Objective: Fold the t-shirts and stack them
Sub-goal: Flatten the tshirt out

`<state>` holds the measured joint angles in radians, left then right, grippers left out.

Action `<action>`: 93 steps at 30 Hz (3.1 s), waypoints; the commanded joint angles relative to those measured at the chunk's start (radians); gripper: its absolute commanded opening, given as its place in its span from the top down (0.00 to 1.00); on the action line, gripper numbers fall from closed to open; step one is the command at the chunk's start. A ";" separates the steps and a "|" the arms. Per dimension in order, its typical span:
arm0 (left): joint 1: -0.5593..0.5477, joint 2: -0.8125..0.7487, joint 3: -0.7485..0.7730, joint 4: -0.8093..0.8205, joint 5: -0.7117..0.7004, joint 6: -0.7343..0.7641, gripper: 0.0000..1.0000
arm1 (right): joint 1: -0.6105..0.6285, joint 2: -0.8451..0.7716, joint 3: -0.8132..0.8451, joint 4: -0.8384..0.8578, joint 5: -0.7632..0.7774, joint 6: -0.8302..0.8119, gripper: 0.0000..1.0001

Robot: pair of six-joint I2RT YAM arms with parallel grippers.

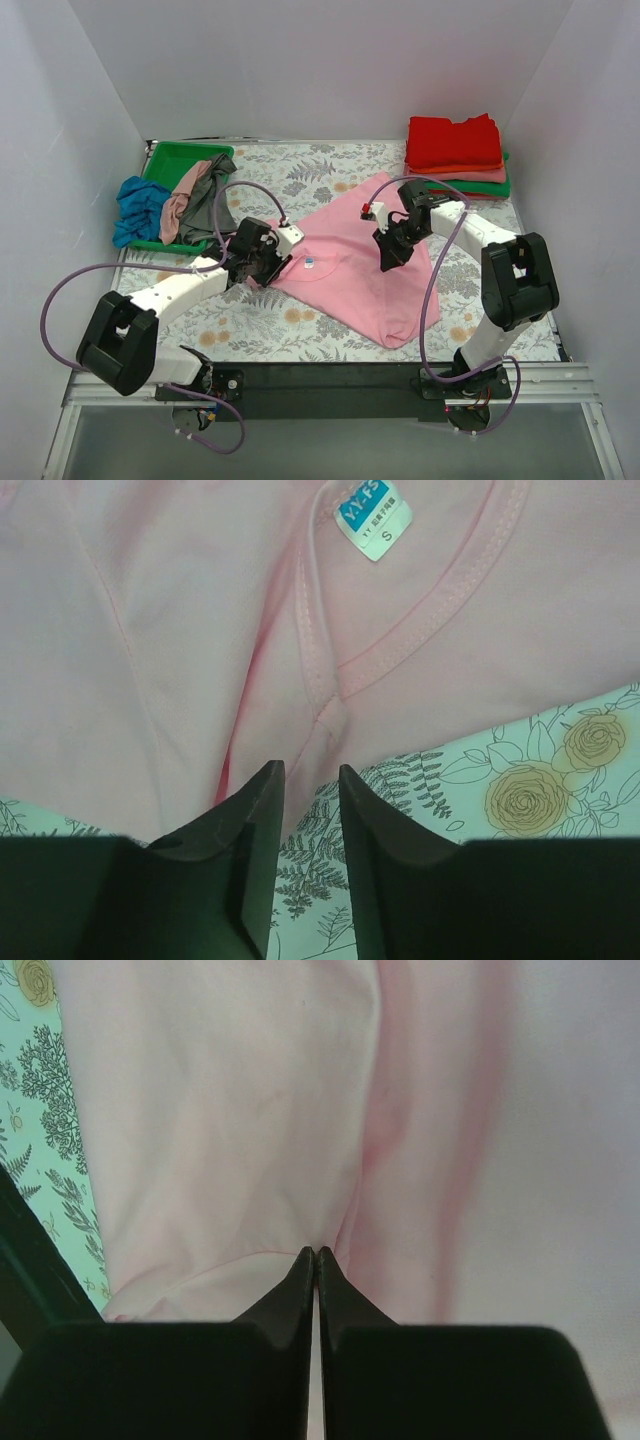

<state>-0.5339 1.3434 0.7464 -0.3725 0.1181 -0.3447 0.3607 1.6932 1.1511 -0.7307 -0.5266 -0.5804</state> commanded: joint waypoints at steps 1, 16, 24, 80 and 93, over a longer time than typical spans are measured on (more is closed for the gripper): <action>-0.015 -0.043 -0.024 0.023 -0.008 0.012 0.70 | 0.003 -0.021 0.035 -0.019 -0.021 -0.012 0.99; -0.037 0.073 -0.036 0.129 -0.227 0.013 0.76 | 0.003 -0.036 0.024 -0.027 -0.039 -0.013 0.99; -0.040 0.028 -0.058 0.149 -0.210 0.003 1.00 | 0.003 -0.099 0.056 -0.070 -0.030 -0.035 0.99; -0.155 -0.863 -0.086 -0.012 -0.217 -1.579 1.00 | 0.287 0.133 0.937 0.327 0.393 -0.208 0.99; -0.153 -0.965 -0.113 -0.563 -0.709 -1.874 0.18 | 0.390 0.458 1.057 0.309 0.665 -0.148 0.09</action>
<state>-0.6846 0.3332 0.5396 -0.8719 -0.4603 -1.9755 0.7658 2.3924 2.2578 -0.4671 0.0696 -0.7284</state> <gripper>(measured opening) 0.819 0.901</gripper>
